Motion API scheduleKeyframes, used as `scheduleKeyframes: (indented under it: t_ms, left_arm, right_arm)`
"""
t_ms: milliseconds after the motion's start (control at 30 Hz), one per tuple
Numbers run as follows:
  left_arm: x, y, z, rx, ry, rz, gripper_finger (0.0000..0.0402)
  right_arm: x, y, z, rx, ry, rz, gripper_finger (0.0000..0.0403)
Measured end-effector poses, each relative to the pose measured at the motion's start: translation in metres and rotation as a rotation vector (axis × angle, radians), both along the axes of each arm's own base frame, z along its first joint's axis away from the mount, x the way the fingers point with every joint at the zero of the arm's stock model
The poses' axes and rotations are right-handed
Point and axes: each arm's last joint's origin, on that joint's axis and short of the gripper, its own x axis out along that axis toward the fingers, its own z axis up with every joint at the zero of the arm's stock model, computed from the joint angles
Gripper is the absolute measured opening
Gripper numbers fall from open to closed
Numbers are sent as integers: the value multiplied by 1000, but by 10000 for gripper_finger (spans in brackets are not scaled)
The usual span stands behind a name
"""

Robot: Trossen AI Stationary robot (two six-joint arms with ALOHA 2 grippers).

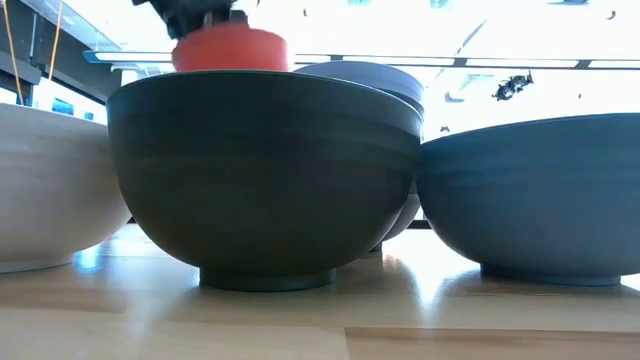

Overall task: Nest bowls inside each other
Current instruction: Stack the orange bowl on top of the purple bowl

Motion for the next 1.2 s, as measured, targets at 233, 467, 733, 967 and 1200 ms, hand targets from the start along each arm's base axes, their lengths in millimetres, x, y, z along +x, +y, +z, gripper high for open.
scheduleKeyframes:
  t_ms: [233,467,733,967,1200]
  left_arm:
    - [21,-11,48,79,-151,-70,1]
    - [66,-21,51,77,-165,-164,1]
    - [123,-22,30,52,-88,-250,1]
    - [156,-16,6,11,19,-269,1]
    - [166,-13,-15,-27,110,-270,1]
  right_arm:
    - [2,0,0,-6,-4,5,41]
    - [11,-1,-5,-2,23,5,41]
    - [15,-2,-8,-4,55,10,41]
    - [11,-2,-11,7,93,-8,42]
    - [9,-2,-12,18,116,-20,41]
